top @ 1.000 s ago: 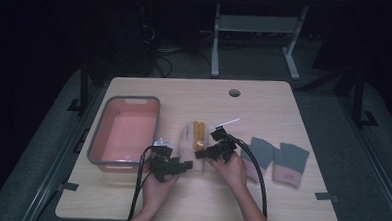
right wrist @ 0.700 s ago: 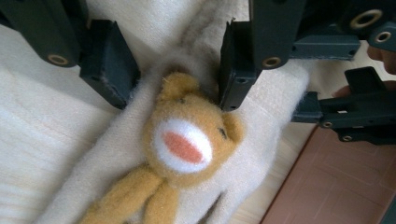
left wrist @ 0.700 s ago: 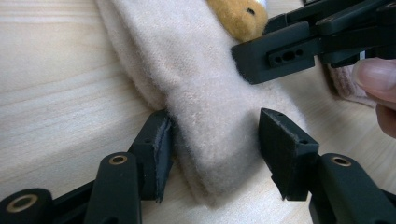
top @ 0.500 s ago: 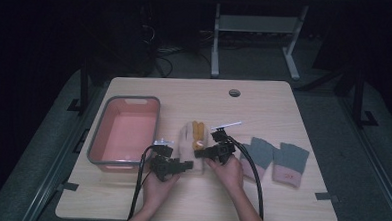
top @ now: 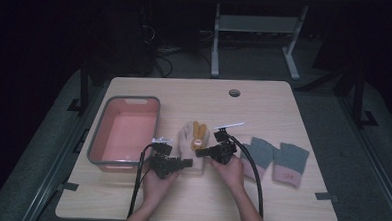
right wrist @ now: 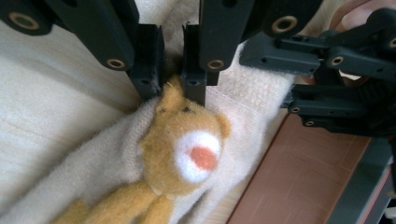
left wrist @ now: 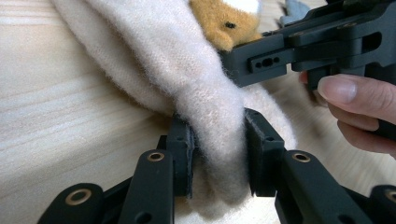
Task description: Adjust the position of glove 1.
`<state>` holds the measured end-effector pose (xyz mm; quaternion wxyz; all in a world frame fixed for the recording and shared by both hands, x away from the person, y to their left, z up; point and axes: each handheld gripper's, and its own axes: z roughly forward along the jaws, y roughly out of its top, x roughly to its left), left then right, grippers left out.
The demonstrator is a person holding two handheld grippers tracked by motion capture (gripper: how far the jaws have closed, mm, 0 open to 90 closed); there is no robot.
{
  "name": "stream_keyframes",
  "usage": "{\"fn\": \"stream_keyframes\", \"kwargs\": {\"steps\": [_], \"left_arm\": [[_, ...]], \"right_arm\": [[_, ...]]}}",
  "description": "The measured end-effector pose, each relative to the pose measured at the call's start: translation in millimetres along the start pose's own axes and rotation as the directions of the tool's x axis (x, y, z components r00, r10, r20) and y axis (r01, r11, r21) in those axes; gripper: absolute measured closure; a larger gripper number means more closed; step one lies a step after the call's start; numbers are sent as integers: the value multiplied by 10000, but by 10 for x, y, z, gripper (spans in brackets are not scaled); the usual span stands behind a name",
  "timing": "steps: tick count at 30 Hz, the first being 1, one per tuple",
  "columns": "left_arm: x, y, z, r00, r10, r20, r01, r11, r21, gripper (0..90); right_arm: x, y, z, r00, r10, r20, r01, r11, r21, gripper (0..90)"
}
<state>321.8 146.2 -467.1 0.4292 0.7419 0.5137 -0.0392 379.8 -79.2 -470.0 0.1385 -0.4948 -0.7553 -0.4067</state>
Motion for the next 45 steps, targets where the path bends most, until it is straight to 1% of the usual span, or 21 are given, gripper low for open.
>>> {"fn": "stream_keyframes", "kwargs": {"steps": [1, 2, 3, 8, 11, 14, 15, 16, 18, 20, 21, 22, 24, 25, 26, 29, 32, 45], "left_arm": [[13, 7, -3, 9998, -119, 134, 120, 9999, -30, 675], [18, 8, -4, 9997, -168, 187, 169, 9999, -33, 677], [24, 11, -3, 9995, -225, 237, 226, 9997, -73, 680], [-2, 24, -13, 9993, -178, 330, 182, 9998, -123, 685], [-22, 42, -24, 9990, -119, 428, 125, 9998, -130, 685], [-38, 55, -26, 9989, -82, 461, 89, 9998, -154, 685], [-47, 66, -29, 9987, -30, 500, 40, 9998, -189, 686], [-52, 73, -34, 9986, -27, 527, 37, 9998, -191, 686], [-61, 86, -45, 9983, -29, 577, 43, 9997, -227, 686], [-71, 96, -52, 9984, -17, 560, 30, 9997, -229, 687], [-80, 108, -62, 9984, 35, 565, -23, 9997, -224, 687], [-88, 117, -69, 9983, 50, 582, -35, 9996, -265, 687], [-109, 145, -85, 9978, 146, 645, -127, 9995, -292, 687], [-125, 155, -84, 9977, 40, 683, -17, 9994, -342, 687], [-124, 168, -88, 9973, 166, 716, -147, 9995, -271, 687], [-150, 188, -91, 9971, 129, 745, -107, 9995, -299, 687], [-167, 206, -102, 9968, 271, 745, -251, 9993, -280, 687], [-228, 322, -163, 9947, 388, 957, -363, 9989, -280, 688]], "right_arm": [[1, 2, -6, 10000, -25, -28, 25, 10000, -20, 819], [-10, 5, -12, 9998, -159, -69, 159, 9999, -47, 822], [-12, 7, -15, 9999, -140, -101, 140, 9999, -87, 824], [8, 12, -69, 9997, -205, -90, 205, 9998, -66, 830], [23, 17, -107, 9994, -330, -82, 328, 9993, -174, 832], [32, 21, -135, 9995, -321, -58, 320, 9994, -152, 832], [31, 24, -162, 9992, -409, -37, 408, 9989, -221, 833], [38, 26, -173, 9994, -341, -20, 340, 9992, -193, 833], [42, 34, -198, 9991, -423, -61, 421, 9989, -211, 833], [49, 40, -212, 9991, -406, -87, 405, 9990, -189, 834], [52, 48, -216, 9989, -475, -52, 474, 9985, -265, 834], [66, 56, -235, 9989, -460, -21, 459, 9988, -196, 834], [82, 70, -271, 9985, -541, -34, 540, 9980, -338, 834], [85, 71, -283, 9986, -528, -18, 527, 9981, -315, 834], [91, 76, -298, 9987, -509, -32, 507, 9981, -362, 834], [92, 84, -340, 9987, -502, -22, 501, 9981, -363, 834], [95, 87, -365, 9985, -538, -50, 535, 9977, -412, 834], [120, 112, -478, 9989, -414, -233, 396, 9964, -744, 834]]}}
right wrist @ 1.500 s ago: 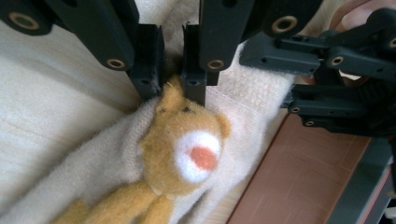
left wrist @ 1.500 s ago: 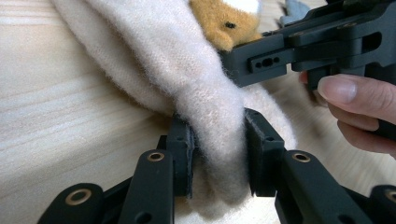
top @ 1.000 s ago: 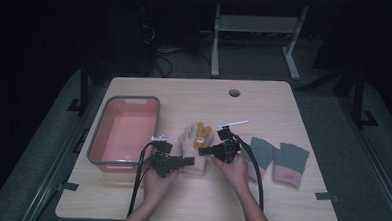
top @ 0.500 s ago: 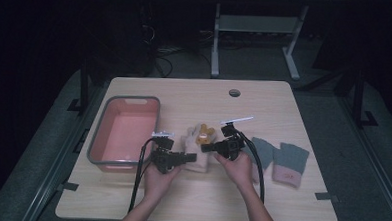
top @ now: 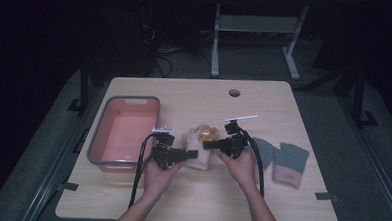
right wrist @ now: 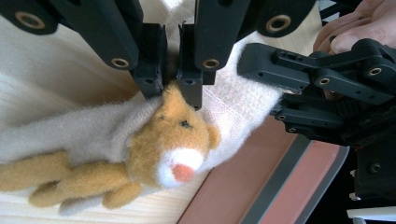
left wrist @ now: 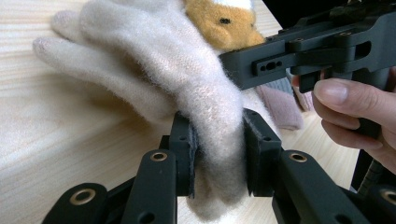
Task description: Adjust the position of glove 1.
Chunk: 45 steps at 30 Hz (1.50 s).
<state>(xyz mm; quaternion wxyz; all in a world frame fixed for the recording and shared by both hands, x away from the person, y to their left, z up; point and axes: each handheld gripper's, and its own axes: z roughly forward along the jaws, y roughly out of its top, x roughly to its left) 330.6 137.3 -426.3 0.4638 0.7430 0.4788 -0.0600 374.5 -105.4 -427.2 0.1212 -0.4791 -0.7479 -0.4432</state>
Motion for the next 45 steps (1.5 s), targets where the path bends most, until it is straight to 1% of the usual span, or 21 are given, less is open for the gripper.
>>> {"fn": "stream_keyframes", "kwargs": {"steps": [2, 6, 11, 12, 13, 19, 22, 25, 27, 30, 32, 33, 34, 37, 41, 42, 43, 45], "left_arm": [[-13, 24, -12, 10000, 15, 22, -15, 10000, 0, 688], [-35, 83, -60, 9999, 92, 41, -92, 9999, -119, 688], [-59, 198, -170, 9996, 172, 213, -166, 9994, -292, 688], [-59, 198, -170, 9996, 172, 213, -166, 9994, -292, 688], [-69, 238, -209, 9995, 196, 230, -188, 9992, -349, 688], [-76, 331, -324, 9992, 262, 313, -245, 9982, -543, 688], [-74, 386, -396, 9990, 285, 331, -265, 9978, -612, 689], [-75, 442, -468, 9989, 326, 323, -303, 9970, -711, 689], [-72, 467, -498, 9988, 365, 328, -340, 9967, -743, 689], [-62, 534, -577, 9985, 434, 327, -405, 9957, -829, 689], [-54, 566, -614, 9984, 452, 336, -421, 9952, -885, 689], [-52, 577, -634, 9987, 337, 375, -302, 9955, -900, 689], [-48, 592, -654, 9988, 304, 389, -268, 9955, -909, 689], [-45, 637, -721, 9984, 415, 393, -377, 9949, -936, 689], [-32, 693, -804, 9983, 410, 410, -364, 9936, -1072, 689], [-32, 693, -804, 9983, 410, 410, -364, 9936, -1072, 689], [-17, 723, -849, 9982, 446, 399, -399, 9929, -1124, 689], [-7, 753, -896, 9983, 459, 370, -412, 9922, -1175, 689]], "right_arm": [[7, 10, -19, 10000, 52, -32, -52, 10000, -21, 835], [61, 70, -66, 10000, -58, 20, 58, 10000, -36, 834], [157, 190, -132, 9998, -195, -31, 195, 9997, -137, 834], [176, 210, -145, 9996, -273, -30, 273, 9994, -198, 834], [194, 231, -156, 9995, -310, -66, 308, 9992, -254, 834], [298, 358, -189, 9989, -458, -32, 457, 9988, -197, 834], [357, 430, -198, 9986, -513, -93, 511, 9985, -217, 834], [422, 507, -203, 9977, -672, -106, 669, 9975, -234, 834], [446, 529, -206, 9977, -667, -110, 664, 9975, -258, 834], [525, 635, -210, 9965, -822, -159, 817, 9963, -269, 834], [549, 674, -206, 9961, -867, -167, 862, 9959, -280, 834], [566, 692, -204, 9959, -887, -173, 882, 9957, -299, 834], [582, 711, -203, 9954, -940, -191, 933, 9950, -355, 834], [630, 761, -208, 9947, -984, -296, 975, 9947, -322, 834], [703, 853, -208, 9932, -1116, -337, 1106, 9934, -309, 835], [724, 878, -204, 9929, -1131, -358, 1120, 9932, -326, 835], [737, 903, -200, 9916, -1240, -366, 1227, 9918, -352, 835], [770, 947, -190, 9912, -1253, -425, 1238, 9917, -348, 835]]}}
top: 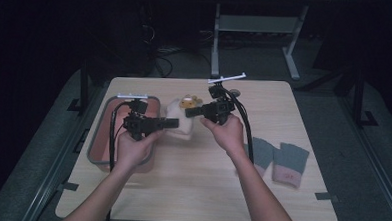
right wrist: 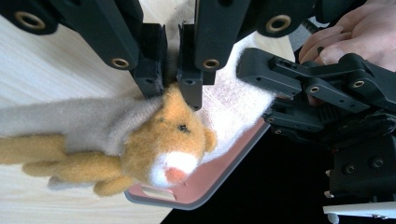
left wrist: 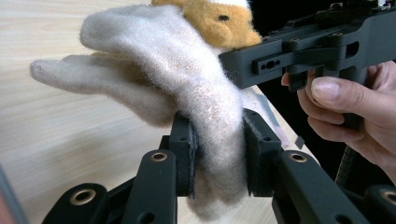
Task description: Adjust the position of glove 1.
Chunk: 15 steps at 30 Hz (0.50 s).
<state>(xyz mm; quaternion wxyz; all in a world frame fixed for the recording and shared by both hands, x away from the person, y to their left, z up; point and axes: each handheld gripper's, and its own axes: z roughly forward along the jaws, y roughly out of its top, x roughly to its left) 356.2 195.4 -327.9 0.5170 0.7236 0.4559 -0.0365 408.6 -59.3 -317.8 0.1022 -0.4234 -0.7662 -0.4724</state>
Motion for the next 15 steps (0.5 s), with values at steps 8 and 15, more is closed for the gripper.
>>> {"fn": "stream_keyframes", "kwargs": {"steps": [8, 15], "left_arm": [[89, 114, -189, 9996, 212, -183, -213, 9997, -76, 689], [183, 171, -353, 9998, -10, -195, 5, 9998, -222, 689]], "right_arm": [[109, 185, 127, 9996, -159, -224, 160, 9999, 24, 834], [200, 320, 249, 9987, -278, -433, 281, 9996, 81, 833]]}}
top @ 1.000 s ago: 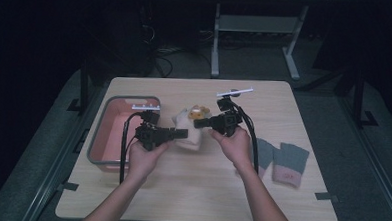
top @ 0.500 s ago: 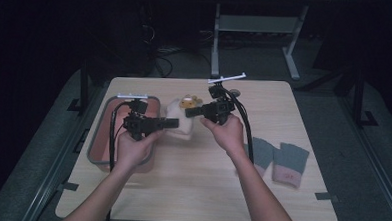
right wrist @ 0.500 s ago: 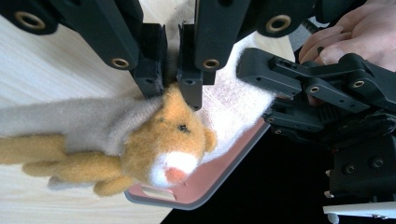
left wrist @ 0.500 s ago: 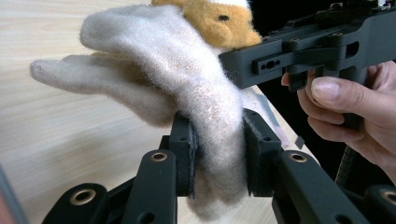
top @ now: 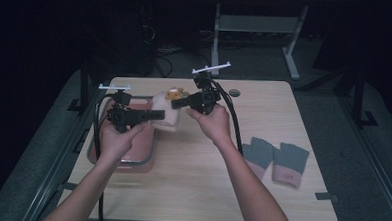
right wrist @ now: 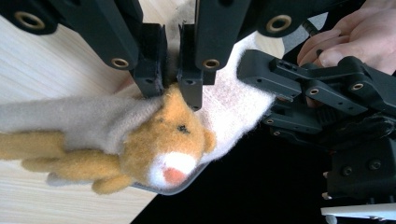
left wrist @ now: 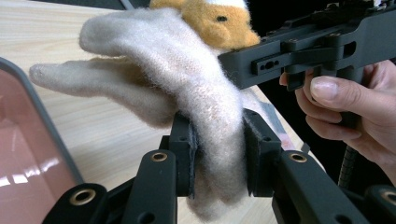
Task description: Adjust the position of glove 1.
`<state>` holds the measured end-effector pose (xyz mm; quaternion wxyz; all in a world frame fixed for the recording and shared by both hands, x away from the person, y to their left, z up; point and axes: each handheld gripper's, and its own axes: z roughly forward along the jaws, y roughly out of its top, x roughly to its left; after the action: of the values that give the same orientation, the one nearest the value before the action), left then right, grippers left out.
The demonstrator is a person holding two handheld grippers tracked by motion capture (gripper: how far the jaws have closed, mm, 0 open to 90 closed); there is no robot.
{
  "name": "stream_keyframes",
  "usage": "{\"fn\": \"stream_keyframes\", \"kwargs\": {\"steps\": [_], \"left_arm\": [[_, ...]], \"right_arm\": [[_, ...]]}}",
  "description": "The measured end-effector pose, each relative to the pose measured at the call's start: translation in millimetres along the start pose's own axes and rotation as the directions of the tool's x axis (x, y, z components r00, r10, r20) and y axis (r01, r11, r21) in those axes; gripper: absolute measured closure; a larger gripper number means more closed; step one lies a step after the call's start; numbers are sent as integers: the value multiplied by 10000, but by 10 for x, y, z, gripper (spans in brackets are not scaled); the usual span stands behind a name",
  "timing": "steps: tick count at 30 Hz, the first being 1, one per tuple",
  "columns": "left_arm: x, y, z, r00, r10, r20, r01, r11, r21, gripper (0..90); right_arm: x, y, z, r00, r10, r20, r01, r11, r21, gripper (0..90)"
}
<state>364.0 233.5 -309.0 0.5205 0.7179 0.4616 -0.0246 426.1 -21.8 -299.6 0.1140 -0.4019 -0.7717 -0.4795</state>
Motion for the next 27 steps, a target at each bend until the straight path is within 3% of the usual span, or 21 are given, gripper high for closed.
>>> {"fn": "stream_keyframes", "kwargs": {"steps": [11, 27], "left_arm": [[136, 103, -259, 9995, -138, -299, 136, 9999, -92, 688], [354, 79, -498, 9973, -506, -537, 495, 9985, -221, 689]], "right_arm": [[127, 208, 234, 9993, -235, -298, 238, 9997, 93, 834], [239, 340, 548, 9972, -351, -667, 374, 9987, 332, 836]]}}
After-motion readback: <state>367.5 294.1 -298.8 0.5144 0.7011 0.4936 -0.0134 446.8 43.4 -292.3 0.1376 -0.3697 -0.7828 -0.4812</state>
